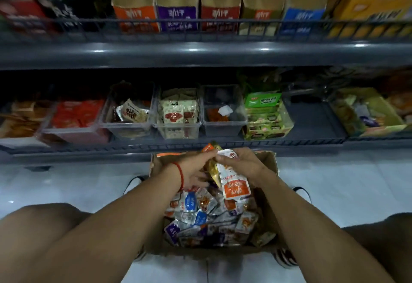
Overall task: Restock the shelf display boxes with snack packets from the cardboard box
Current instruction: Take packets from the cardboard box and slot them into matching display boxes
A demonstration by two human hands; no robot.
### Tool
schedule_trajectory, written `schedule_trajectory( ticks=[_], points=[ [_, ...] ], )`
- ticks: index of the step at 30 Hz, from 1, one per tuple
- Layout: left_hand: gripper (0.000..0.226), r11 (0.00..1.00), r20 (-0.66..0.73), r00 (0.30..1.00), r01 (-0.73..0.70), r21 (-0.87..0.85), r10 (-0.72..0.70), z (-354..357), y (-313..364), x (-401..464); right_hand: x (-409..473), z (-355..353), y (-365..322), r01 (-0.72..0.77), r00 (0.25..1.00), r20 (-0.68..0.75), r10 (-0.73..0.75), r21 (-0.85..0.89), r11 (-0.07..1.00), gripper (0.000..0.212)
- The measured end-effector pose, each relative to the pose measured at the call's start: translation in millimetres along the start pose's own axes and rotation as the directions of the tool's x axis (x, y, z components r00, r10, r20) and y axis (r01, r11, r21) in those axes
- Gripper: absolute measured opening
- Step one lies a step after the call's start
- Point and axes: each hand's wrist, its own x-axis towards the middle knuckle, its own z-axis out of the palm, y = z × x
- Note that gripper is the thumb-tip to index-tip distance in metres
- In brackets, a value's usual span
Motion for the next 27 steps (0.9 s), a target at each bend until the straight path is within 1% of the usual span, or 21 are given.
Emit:
schedule_trajectory(
  ticks=[1, 2, 3, 4, 5, 6, 7, 8, 9, 11, 13, 14, 15, 17, 18, 19, 20, 21, 23, 25, 27],
  points=[
    [0.042, 0.985, 0.031, 0.999, -0.019, -0.169, 0.025, 4, 9, -10, -8, -1, -19, 0.020, 1.000, -0.020, -0.020, 0.009, 1.000, 0.018],
    [0.030, 0.962, 0.026, 0.997, -0.065, -0.265, 0.074, 8, 15, -19, -19, -2, -37, 0.045, 0.998, -0.032, -0.044, 0.027, 0.999, 0.021],
    [0.020, 0.941, -0.011, 0.991, -0.133, -0.312, 0.136, 10, 20, -27, -27, -5, -53, 0.061, 0.996, -0.064, -0.060, 0.015, 0.998, 0.024],
    [0.017, 0.934, -0.083, 0.977, -0.214, -0.285, 0.199, 11, 25, -34, -35, -8, -68, 0.079, 0.992, -0.102, -0.081, -0.030, 0.996, 0.027],
    [0.023, 0.927, -0.184, 0.941, -0.318, -0.197, 0.284, 9, 34, -37, -41, -13, -83, 0.101, 0.982, -0.147, -0.116, -0.104, 0.989, 0.030],
    [0.028, 0.908, -0.264, 0.884, -0.415, -0.058, 0.386, 5, 45, -40, -43, -21, -96, 0.132, 0.967, -0.188, -0.169, -0.195, 0.972, 0.035],
    [0.026, 0.880, -0.308, 0.829, -0.471, 0.064, 0.466, -2, 50, -44, -44, -24, -101, 0.131, 0.943, -0.266, -0.199, -0.251, 0.959, 0.038],
    [0.019, 0.836, -0.319, 0.774, -0.524, 0.162, 0.547, -2, 67, -58, -54, -35, -119, 0.170, 0.902, -0.338, -0.267, -0.290, 0.942, 0.038],
    [0.016, 0.800, -0.314, 0.736, -0.564, 0.205, 0.600, -2, 81, -72, -65, -46, -136, 0.212, 0.882, -0.367, -0.297, -0.254, 0.944, 0.037],
    [0.015, 0.815, -0.302, 0.757, -0.539, 0.214, 0.580, -7, 88, -79, -69, -52, -141, 0.198, 0.915, -0.359, -0.182, 0.007, 0.980, 0.034],
    [0.023, 0.843, -0.288, 0.793, -0.523, 0.127, 0.536, -3, 85, -81, -71, -55, -139, 0.185, 0.932, -0.349, -0.097, 0.228, 0.956, 0.037],
    [0.029, 0.849, -0.271, 0.812, -0.527, 0.039, 0.517, 0, 84, -80, -70, -55, -140, 0.202, 0.925, -0.370, -0.087, 0.286, 0.937, 0.037],
    [0.034, 0.842, -0.222, 0.841, -0.526, -0.120, 0.493, 3, 85, -77, -69, -56, -143, 0.238, 0.910, -0.406, -0.087, 0.338, 0.911, 0.038],
    [0.033, 0.818, -0.052, 0.886, -0.447, -0.363, 0.461, 15, 91, -82, -63, -53, -147, 0.313, 0.884, -0.460, -0.087, 0.443, 0.840, 0.045],
    [0.038, 0.816, 0.028, 0.886, -0.413, -0.405, 0.462, 20, 93, -88, -61, -48, -150, 0.341, 0.879, -0.467, -0.096, 0.475, 0.811, 0.046],
    [0.044, 0.808, 0.079, 0.868, -0.420, -0.413, 0.491, 23, 95, -90, -60, -41, -151, 0.363, 0.870, -0.480, -0.111, 0.471, 0.804, 0.045],
    [0.044, 0.788, 0.069, 0.843, -0.466, -0.403, 0.534, 27, 96, -91, -60, -35, -151, 0.376, 0.850, -0.511, -0.125, 0.424, 0.824, 0.043],
    [0.043, 0.751, 0.031, 0.807, -0.535, -0.387, 0.590, 29, 98, -90, -59, -29, -149, 0.380, 0.819, -0.554, -0.148, 0.331, 0.864, 0.040],
    [0.044, 0.687, -0.164, 0.723, -0.690, -0.228, 0.672, 29, 104, -88, -62, -22, -150, 0.387, 0.774, -0.592, -0.224, 0.162, 0.908, 0.039],
    [0.042, 0.641, -0.295, 0.646, -0.757, -0.127, 0.704, 26, 110, -88, -67, -19, -153, 0.344, 0.814, -0.531, -0.235, 0.114, 0.932, 0.040],
    [0.038, 0.591, -0.354, 0.588, -0.799, -0.114, 0.727, 23, 115, -92, -72, -17, -153, 0.212, 0.901, -0.398, -0.174, 0.053, 0.976, 0.048]
  ],
)
